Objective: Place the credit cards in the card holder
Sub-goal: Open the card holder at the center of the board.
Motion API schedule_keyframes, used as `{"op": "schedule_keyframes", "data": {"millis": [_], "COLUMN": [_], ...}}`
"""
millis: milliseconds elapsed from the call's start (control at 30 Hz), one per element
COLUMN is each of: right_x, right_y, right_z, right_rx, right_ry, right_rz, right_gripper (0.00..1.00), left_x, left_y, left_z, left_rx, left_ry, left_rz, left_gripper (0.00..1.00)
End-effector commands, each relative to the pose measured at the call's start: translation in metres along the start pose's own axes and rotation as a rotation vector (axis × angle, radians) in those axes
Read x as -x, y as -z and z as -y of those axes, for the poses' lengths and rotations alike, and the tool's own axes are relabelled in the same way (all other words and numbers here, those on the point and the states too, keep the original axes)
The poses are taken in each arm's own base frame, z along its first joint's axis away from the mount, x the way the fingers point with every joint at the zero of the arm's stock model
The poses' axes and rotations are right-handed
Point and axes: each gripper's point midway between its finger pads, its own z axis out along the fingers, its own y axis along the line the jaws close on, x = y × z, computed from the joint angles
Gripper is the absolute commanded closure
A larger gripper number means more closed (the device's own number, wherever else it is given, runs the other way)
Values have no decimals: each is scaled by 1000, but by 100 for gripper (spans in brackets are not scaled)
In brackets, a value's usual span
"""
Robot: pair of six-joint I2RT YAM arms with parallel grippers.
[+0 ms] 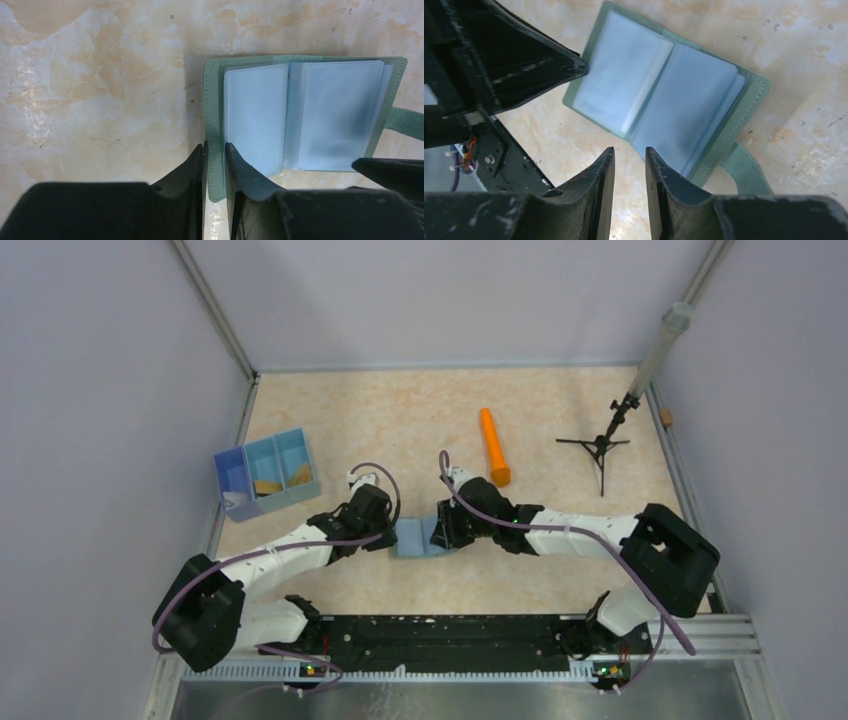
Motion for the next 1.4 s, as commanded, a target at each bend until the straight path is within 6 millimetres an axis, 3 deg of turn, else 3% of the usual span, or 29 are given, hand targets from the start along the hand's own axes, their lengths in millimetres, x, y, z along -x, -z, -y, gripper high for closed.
{"op": "schedule_keyframes", "data": {"millis": [0, 233, 467, 667, 933, 1067, 1367], "right_x": [14, -22, -32, -19, 12, 23, 35], "right_y": [-14, -23, -27, -20, -8, -1, -12], "right_z": [-10, 24, 34, 23, -3, -12, -19], "right_rx": [30, -84, -118, -89, -17, 4, 37], "right_ry": [8, -26, -32, -17, 4, 12, 43], "right_rz": [34, -39, -63, -34, 25, 54, 87], "right_gripper": [72, 73, 73, 69, 66, 65, 64], "left_x": [2, -4, -11, 0, 40, 55, 86], "left_y": [-3, -10, -16, -4, 39, 58, 85], "left_z": [-1, -13, -18, -7, 13, 14, 7], "left_rx": [4, 49, 67, 32, -24, -14, -14], "left_ry": [-6, -1, 6, 5, -21, -38, -35], "left_rz": [22, 16, -6, 20, 135, 169, 246], "left_gripper": [77, 77, 77, 72, 45, 33, 23]}}
